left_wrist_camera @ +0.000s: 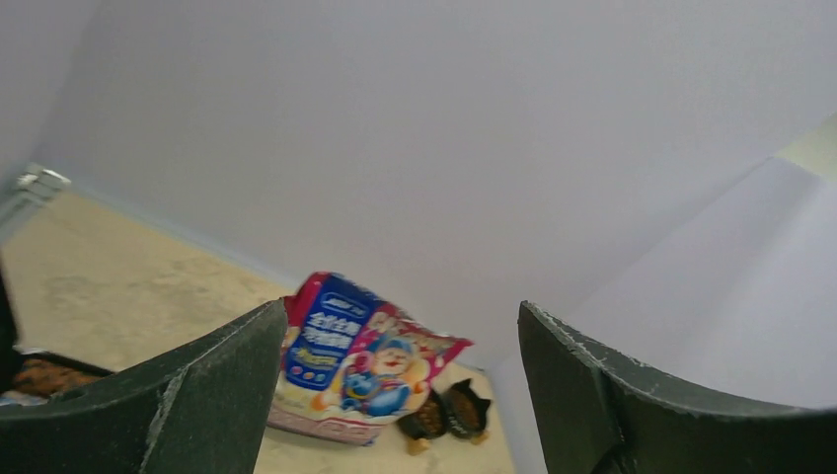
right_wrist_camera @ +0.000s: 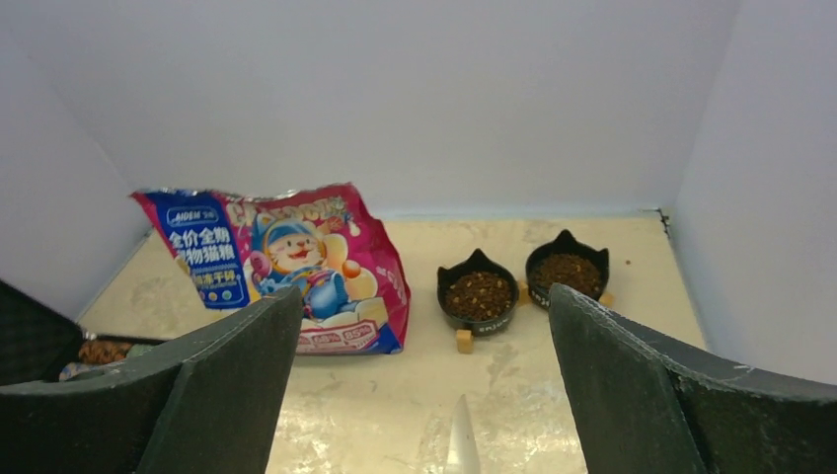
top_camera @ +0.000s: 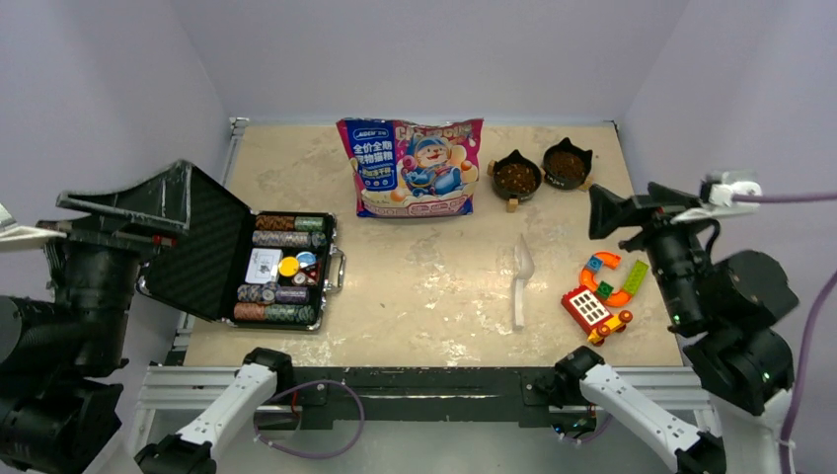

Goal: Serve the pet food

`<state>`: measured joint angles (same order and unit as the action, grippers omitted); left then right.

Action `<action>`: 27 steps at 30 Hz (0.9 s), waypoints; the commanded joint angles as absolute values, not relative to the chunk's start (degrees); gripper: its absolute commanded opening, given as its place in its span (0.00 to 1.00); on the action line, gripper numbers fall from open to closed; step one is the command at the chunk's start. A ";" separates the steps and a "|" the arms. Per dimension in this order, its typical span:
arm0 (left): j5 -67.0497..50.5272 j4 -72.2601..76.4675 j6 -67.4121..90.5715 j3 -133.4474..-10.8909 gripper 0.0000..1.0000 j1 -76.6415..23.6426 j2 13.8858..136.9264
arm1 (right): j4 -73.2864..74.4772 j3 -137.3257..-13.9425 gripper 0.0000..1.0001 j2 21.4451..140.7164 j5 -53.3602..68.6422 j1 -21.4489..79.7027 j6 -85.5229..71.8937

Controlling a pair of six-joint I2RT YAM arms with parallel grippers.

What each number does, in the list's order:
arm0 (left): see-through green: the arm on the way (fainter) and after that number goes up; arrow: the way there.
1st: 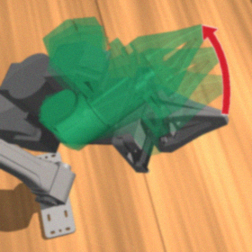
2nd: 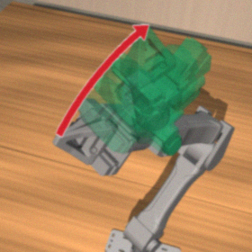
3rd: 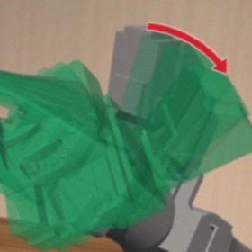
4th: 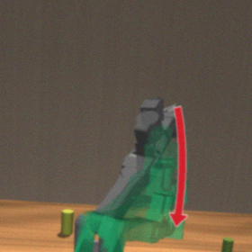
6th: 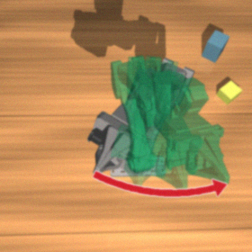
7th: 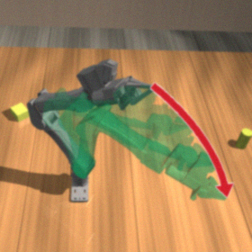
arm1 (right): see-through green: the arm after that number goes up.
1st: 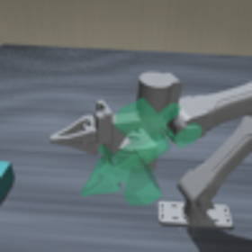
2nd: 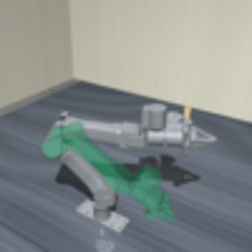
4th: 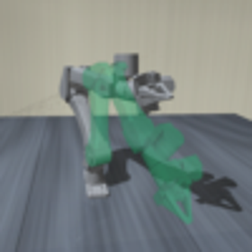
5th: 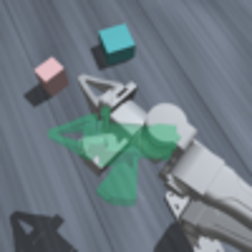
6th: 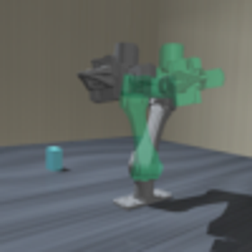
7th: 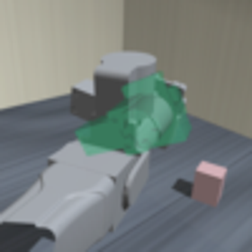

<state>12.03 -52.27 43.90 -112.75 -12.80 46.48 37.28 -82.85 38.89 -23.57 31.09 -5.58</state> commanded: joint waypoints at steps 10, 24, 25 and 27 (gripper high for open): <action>20.24 -54.11 37.90 -88.75 0.92 -12.57 30.76 | 42.09 -66.93 0.99 25.04 -22.20 31.05 -24.78; 10.68 -49.77 45.14 -68.60 0.99 -12.57 19.05 | 39.10 -50.34 0.99 11.63 -16.50 31.05 -35.94; 10.59 -49.56 45.31 -68.06 0.99 -12.57 18.75 | 38.45 -49.41 0.99 10.61 -16.43 31.07 -35.98; 10.43 -48.92 45.61 -67.77 0.99 -12.57 18.50 | 36.99 -48.36 0.99 9.22 -16.26 31.10 -35.44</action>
<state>11.99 -53.04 46.72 -68.66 -12.80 19.38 40.58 -50.70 11.38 -16.91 31.07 -33.61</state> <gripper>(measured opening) 0.990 0.986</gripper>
